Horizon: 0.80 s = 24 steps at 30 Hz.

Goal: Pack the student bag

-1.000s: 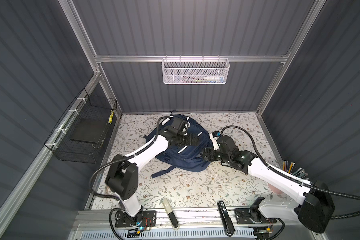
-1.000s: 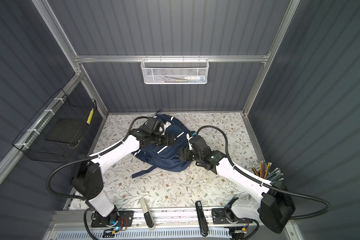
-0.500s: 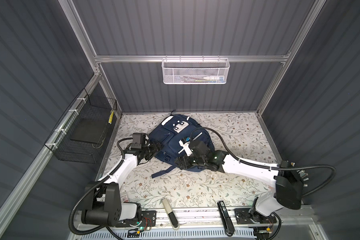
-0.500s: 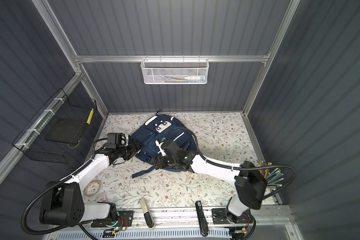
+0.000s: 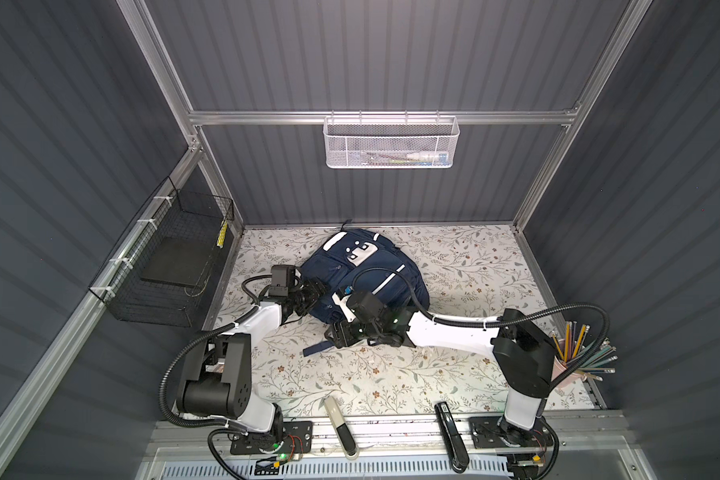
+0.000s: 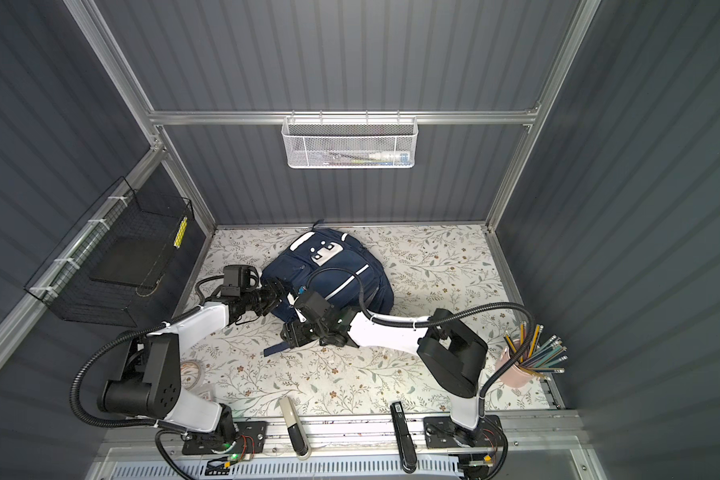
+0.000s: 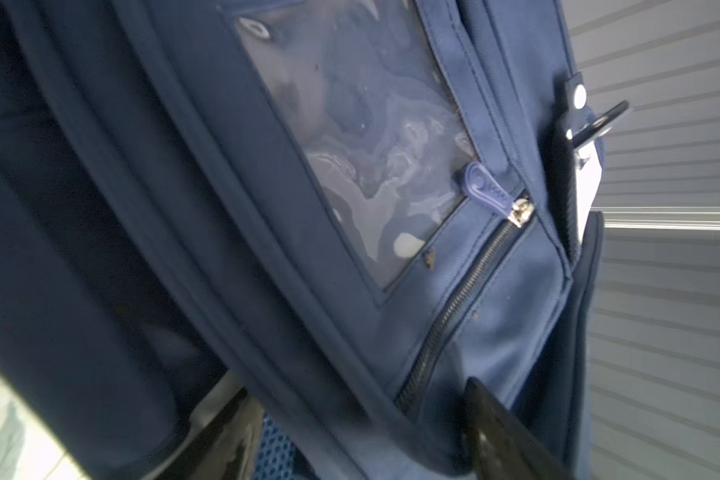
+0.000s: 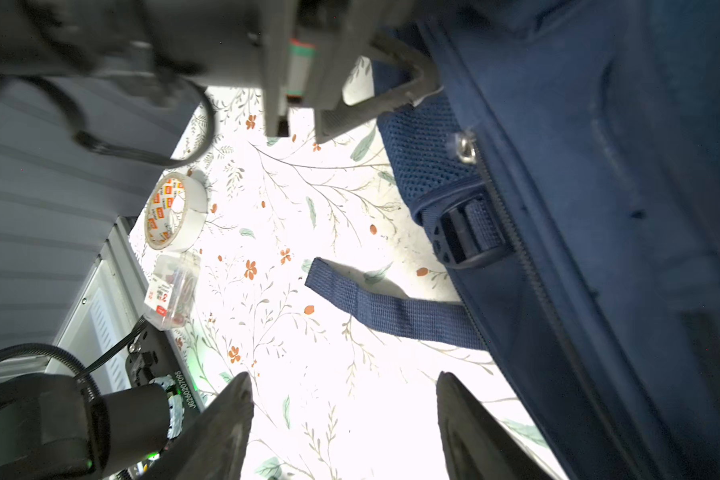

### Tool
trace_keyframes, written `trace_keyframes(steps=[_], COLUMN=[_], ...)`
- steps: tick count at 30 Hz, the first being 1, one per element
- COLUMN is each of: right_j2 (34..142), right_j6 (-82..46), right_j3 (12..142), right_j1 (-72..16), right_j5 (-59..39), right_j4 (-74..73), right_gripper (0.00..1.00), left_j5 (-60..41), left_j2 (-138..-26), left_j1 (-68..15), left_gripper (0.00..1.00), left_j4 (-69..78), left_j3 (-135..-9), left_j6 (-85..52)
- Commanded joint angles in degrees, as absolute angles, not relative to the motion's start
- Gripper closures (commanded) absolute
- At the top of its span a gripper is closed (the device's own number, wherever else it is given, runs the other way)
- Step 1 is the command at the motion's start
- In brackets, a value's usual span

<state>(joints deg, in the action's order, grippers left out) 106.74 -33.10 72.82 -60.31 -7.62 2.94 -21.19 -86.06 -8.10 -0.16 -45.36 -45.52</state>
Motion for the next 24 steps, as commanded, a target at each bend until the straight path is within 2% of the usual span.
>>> trace_keyframes(steps=[1, 3, 6, 9, 11, 15, 24], right_j2=[109.4, 109.8, 110.0, 109.8, 109.4, 108.4, 106.8], right_j6=[-35.2, -35.4, -35.2, -35.1, -34.6, -33.9, -32.0], right_j3=[75.0, 75.0, 75.0, 74.1, 73.0, 71.7, 70.4], right_j1=[-57.9, -56.9, -56.1, -56.1, -55.9, -54.4, -51.7], right_j5=[-7.8, -6.5, -5.7, -3.4, -0.2, 3.8, 11.1], right_j4=[1.6, 1.3, 0.7, -0.5, -0.5, 0.8, 1.3], right_gripper=[0.30, 0.30, 0.32, 0.36, 0.42, 0.49, 0.51], left_j5=[-20.4, -19.7, -20.9, -19.7, -17.5, -22.8, -25.6], left_j2=[-83.6, -83.9, -87.7, -92.3, -93.4, -92.0, -83.7], left_j1=[-8.6, -8.7, -8.7, -13.5, -17.3, -18.2, -23.5], left_gripper=[0.23, 0.25, 0.44, 0.80, 0.92, 1.00, 1.00], left_j4=[-1.7, -1.8, 0.7, -3.8, -6.6, -2.3, 2.0], left_j3=[-43.9, -43.9, -44.5, -50.8, -54.3, -52.1, -45.8], left_j6=[-45.0, -44.4, -44.0, -39.1, -38.1, -43.5, -52.6])
